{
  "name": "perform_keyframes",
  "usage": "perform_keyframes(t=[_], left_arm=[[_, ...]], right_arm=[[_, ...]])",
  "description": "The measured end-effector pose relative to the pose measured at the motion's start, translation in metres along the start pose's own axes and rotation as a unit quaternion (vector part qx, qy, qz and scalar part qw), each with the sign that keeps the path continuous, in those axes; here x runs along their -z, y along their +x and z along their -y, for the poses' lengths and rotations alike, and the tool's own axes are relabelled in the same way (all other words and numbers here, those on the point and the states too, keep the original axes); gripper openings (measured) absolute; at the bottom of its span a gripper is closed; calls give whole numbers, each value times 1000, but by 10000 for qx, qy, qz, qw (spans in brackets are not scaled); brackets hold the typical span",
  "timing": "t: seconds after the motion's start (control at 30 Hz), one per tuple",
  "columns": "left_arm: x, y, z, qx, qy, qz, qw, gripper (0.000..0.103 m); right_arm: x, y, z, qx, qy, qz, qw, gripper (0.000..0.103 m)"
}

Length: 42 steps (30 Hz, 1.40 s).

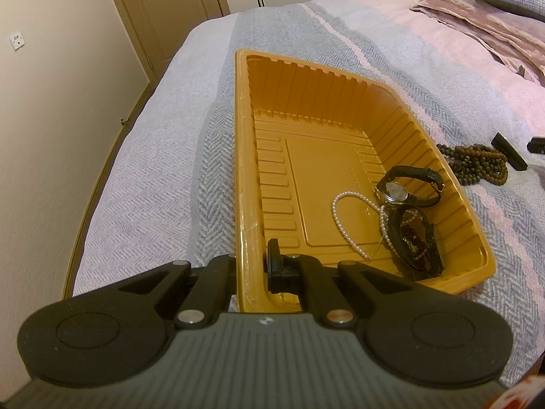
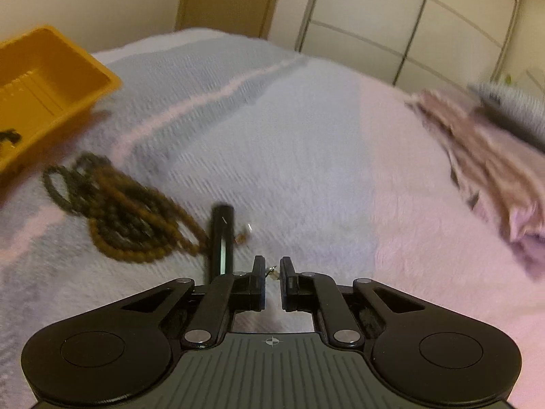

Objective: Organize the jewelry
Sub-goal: 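Carry the small earring into the orange tray and open the right gripper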

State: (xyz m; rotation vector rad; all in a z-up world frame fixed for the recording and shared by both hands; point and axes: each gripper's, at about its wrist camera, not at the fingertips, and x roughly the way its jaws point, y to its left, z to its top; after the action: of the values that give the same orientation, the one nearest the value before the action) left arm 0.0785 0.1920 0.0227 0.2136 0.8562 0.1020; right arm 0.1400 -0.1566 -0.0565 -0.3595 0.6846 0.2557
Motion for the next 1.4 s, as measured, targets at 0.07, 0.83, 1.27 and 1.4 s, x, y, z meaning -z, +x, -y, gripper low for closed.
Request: perform_keyframes(t=[0.07, 0.83, 1.27, 1.4], left_arm=[[0, 0, 0, 3, -4, 2, 10000, 2], [0, -2, -1, 55, -4, 33, 10000, 2], [0, -2, -1, 59, 14, 34, 10000, 3], [0, -2, -1, 60, 12, 39, 10000, 3]], right_arm=[[-9, -11, -9, -114, -87, 162, 9998, 8], [-79, -62, -196, -2880, -1379, 984, 9425, 8], [-80, -59, -207, -2952, -1359, 928, 9412, 8], [-81, -58, -205, -3089, -1264, 917, 9382, 9]])
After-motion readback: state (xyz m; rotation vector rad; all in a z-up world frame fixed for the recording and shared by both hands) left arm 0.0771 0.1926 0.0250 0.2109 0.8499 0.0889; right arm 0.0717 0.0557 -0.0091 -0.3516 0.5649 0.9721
